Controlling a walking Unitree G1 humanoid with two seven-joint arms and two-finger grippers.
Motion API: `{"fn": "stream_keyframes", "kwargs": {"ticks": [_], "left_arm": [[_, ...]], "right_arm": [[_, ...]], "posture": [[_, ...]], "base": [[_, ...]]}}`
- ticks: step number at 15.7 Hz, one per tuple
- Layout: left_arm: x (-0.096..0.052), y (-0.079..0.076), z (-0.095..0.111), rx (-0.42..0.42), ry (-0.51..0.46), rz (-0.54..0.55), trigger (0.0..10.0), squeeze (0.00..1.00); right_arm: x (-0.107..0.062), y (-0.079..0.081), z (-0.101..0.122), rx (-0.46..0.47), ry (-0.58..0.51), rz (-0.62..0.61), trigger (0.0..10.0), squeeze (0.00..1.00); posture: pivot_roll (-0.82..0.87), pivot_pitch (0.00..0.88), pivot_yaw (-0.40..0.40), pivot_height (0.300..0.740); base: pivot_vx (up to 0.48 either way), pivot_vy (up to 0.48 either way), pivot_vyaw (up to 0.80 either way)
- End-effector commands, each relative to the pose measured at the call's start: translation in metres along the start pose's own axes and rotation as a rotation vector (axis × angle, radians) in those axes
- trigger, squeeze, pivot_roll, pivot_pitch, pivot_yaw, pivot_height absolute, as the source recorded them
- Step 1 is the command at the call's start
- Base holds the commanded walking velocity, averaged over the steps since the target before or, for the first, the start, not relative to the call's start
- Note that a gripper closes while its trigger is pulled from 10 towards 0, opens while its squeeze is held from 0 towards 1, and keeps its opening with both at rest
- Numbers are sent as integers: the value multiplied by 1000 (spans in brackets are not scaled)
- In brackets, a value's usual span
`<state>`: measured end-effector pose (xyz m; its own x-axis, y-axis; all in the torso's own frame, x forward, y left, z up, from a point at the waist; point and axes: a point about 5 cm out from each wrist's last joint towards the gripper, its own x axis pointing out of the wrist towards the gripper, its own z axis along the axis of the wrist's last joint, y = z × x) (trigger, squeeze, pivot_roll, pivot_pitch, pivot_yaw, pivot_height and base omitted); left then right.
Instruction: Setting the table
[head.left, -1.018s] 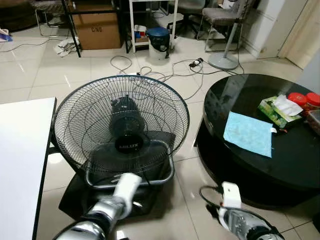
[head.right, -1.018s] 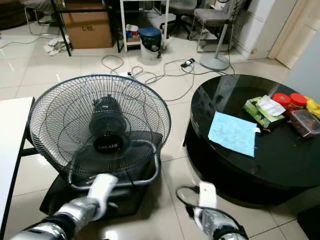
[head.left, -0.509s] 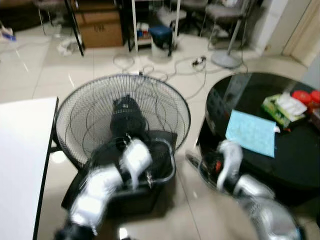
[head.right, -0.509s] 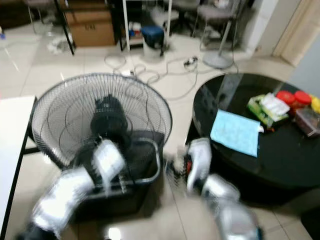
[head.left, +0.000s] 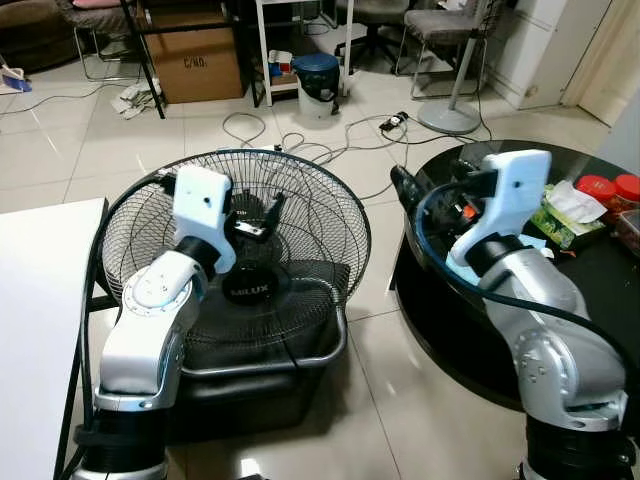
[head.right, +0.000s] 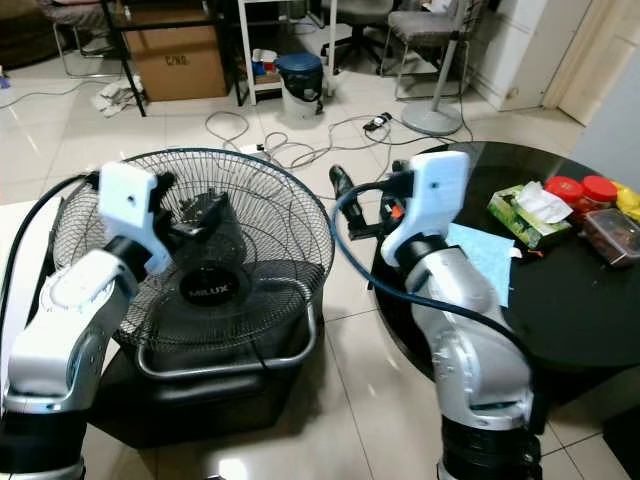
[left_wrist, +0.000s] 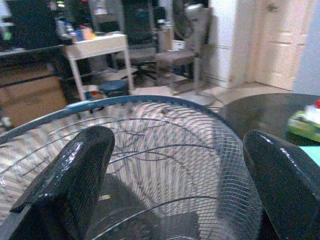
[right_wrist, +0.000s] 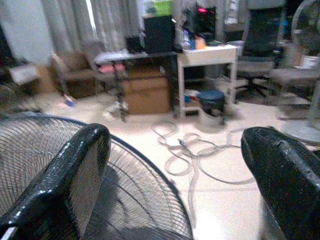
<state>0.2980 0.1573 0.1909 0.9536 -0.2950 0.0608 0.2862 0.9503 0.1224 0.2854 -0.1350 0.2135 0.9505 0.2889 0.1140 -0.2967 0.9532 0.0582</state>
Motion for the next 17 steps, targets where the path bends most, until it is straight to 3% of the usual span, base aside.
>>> {"fn": "stream_keyframes", "kwargs": {"ticks": [1,2,3,4,5,8,10,13,15,16,17], "left_arm": [[-3,7,18,-19,-95,73,10000,1000],[-4,9,23,-37,-125,91,10000,1000],[2,12,28,-61,-124,175,10000,0],[1,6,16,-110,-68,136,10000,0],[-4,4,10,-33,-25,136,10000,0],[-3,-3,-8,-5,49,153,10000,0],[-5,-11,-4,-45,53,164,10000,0],[-6,-22,3,42,0,69,10000,0],[-1,-28,9,42,-23,32,10000,0],[1,-34,7,114,-21,-8,10000,0],[0,-36,8,121,-20,-28,10000,0]], "right_arm": [[5,1,4,-65,-37,-60,10000,545],[6,1,6,-75,-55,-76,10000,545],[8,-2,1,-29,-26,-97,10000,0],[7,0,-8,3,6,-49,10000,0],[3,2,-15,-21,26,-47,10000,0],[-6,7,-31,-13,77,-12,10000,0],[-11,9,-32,-17,66,3,10000,0],[-11,17,-28,-16,30,65,10000,0],[-13,13,-32,43,39,25,10000,0],[-16,8,-35,74,42,-7,10000,0],[-18,8,-36,83,40,-10,10000,0]], "posture": [[-21,0,2,740],[-20,0,1,740],[-5,0,-12,740],[-6,0,-4,740],[1,0,-10,740],[-23,0,8,740],[-18,0,13,740],[-18,0,12,740],[-30,0,36,740],[-28,0,43,740],[-28,0,48,740]], "base": [[0,0,0],[0,0,0],[0,0,0],[0,0,0],[0,0,800],[0,0,800],[0,0,800],[0,0,800],[0,0,800],[0,0,800],[0,0,800]]}}
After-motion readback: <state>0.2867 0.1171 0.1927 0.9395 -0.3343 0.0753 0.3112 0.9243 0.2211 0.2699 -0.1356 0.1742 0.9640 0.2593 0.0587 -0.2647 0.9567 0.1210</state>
